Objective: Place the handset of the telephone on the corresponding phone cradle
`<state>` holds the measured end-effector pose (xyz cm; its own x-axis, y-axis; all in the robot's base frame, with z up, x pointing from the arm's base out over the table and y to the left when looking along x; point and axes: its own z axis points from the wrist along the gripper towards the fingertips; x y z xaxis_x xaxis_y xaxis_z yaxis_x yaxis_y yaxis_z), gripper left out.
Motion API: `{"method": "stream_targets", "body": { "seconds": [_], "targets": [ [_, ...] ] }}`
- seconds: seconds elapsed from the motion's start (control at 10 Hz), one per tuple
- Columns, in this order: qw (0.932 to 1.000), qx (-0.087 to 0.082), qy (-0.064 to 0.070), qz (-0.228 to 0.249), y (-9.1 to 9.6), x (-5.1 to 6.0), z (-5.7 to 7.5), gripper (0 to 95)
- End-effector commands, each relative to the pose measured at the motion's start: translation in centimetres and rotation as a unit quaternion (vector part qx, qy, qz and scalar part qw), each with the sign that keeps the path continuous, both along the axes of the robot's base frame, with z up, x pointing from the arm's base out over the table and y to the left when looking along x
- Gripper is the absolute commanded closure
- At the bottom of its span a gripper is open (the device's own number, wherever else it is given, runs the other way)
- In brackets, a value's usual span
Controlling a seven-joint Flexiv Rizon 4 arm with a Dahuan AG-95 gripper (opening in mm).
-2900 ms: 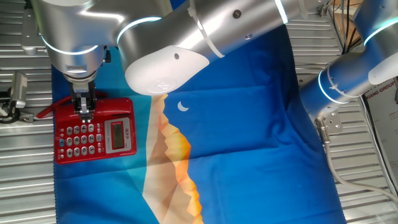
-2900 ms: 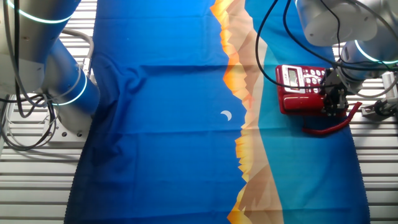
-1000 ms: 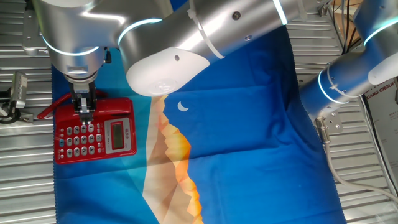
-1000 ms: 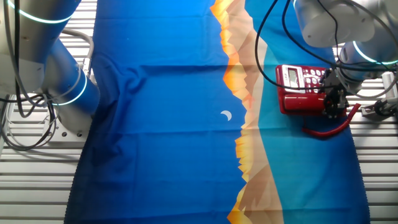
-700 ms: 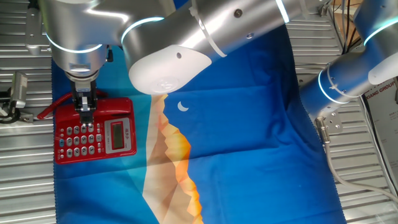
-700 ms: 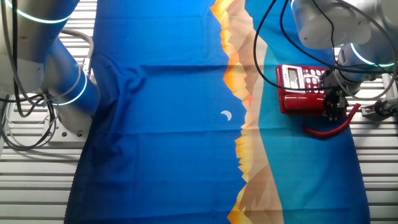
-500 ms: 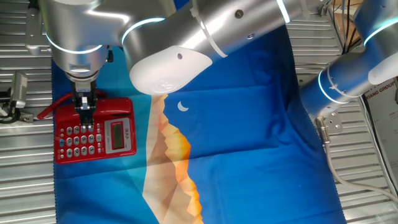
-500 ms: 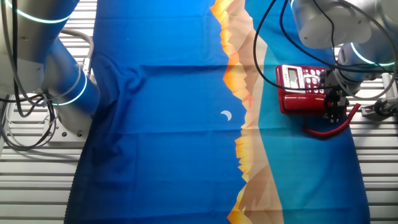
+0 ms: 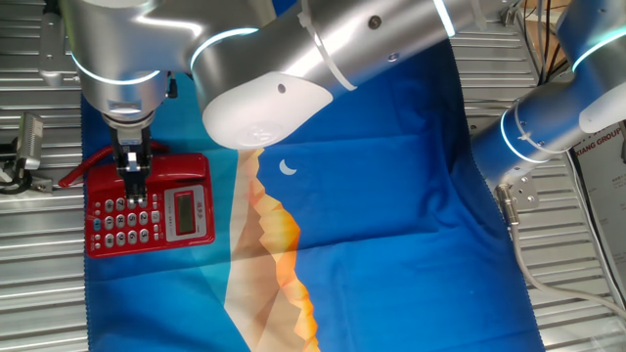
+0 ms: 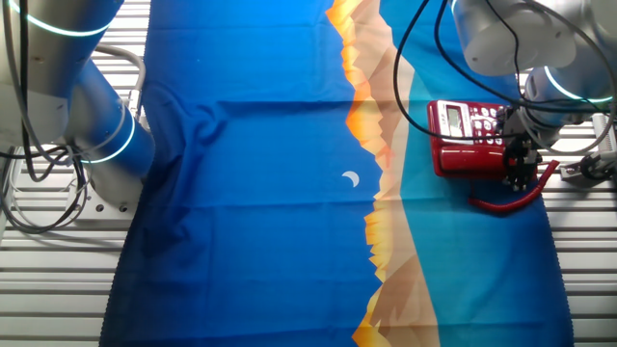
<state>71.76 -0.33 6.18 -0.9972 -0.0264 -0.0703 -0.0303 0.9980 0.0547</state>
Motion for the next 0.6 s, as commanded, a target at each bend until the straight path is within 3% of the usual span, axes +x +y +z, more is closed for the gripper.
{"method": "stream_targets", "body": {
  "seconds": [0.1, 0.4, 0.6],
  "targets": [
    [1.0000, -0.004, 0.006, 0.002, 0.0, -0.4, 0.8, 0.0],
    [0.9999, -0.004, 0.009, 0.008, 0.0, -1.3, 2.4, 0.0],
    [0.9999, -0.004, 0.010, 0.011, -0.1, -1.5, 2.8, 0.0]
  ]
}}
